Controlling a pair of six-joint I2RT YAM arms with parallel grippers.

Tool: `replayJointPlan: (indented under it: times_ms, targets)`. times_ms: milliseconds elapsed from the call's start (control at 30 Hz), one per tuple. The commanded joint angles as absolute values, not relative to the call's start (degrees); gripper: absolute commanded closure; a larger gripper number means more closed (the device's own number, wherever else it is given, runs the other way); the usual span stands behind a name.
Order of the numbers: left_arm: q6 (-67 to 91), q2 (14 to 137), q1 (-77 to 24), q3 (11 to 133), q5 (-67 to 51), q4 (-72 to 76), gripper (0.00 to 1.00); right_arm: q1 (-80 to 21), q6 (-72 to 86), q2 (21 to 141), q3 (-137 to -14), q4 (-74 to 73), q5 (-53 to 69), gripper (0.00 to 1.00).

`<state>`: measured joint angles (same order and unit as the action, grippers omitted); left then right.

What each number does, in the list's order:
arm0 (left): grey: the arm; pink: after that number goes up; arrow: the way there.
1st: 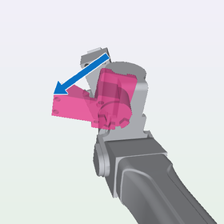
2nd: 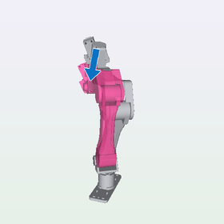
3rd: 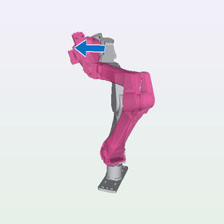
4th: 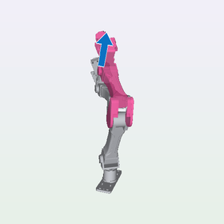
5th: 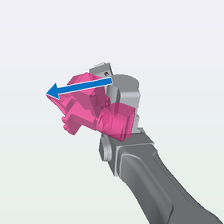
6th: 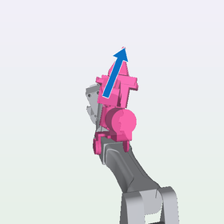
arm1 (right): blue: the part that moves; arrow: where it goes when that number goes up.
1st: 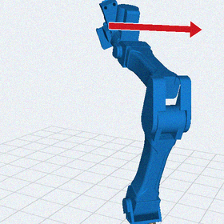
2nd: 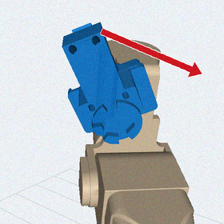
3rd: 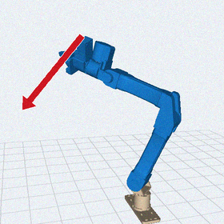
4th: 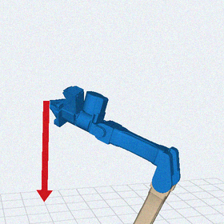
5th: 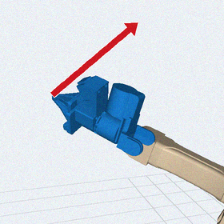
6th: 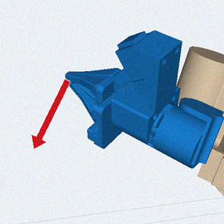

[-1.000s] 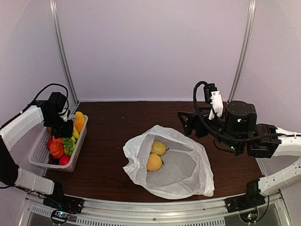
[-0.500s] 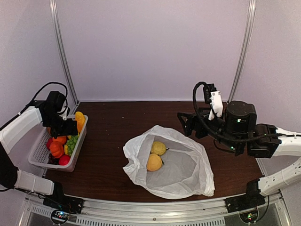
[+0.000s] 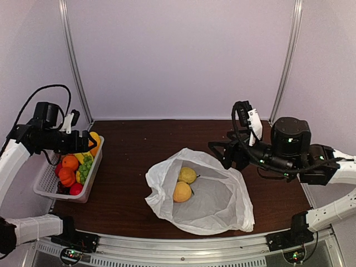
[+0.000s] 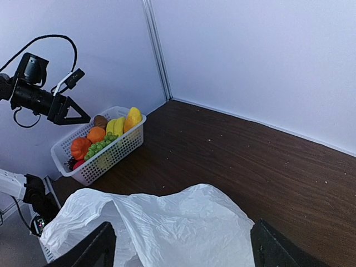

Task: Untie the knot of the plastic bag and take out the fruit
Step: Place the fake fruit in the bin, then reach into the gripper in the takeout bag.

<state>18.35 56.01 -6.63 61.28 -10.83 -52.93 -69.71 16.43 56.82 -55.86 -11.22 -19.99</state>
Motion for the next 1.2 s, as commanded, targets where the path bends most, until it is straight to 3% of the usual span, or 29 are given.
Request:
replayJointPlan:
  times_ms: [0,267,567,1167]
  targets:
    - [20.7,51.5,-11.6,61.4,-24.5,-47.1,0.08,-71.4,16.6,56.8,-58.3,-17.0,-12.0,0.19]
    - [29.0,49.3,-27.2,56.1,-28.6,-34.9,0.07,-77.9,17.9,63.0,-62.0,-20.9,-12.5,0.28]
    - [32.6,52.1,-40.1,53.6,-29.6,-26.2,0.03,-84.1,21.3,68.5,-60.6,-18.9,-15.6,0.32]
    - [36.6,63.0,-51.6,49.7,-26.3,-12.0,0.03,-86.6,27.2,77.8,-57.4,-23.1,-21.2,0.41]
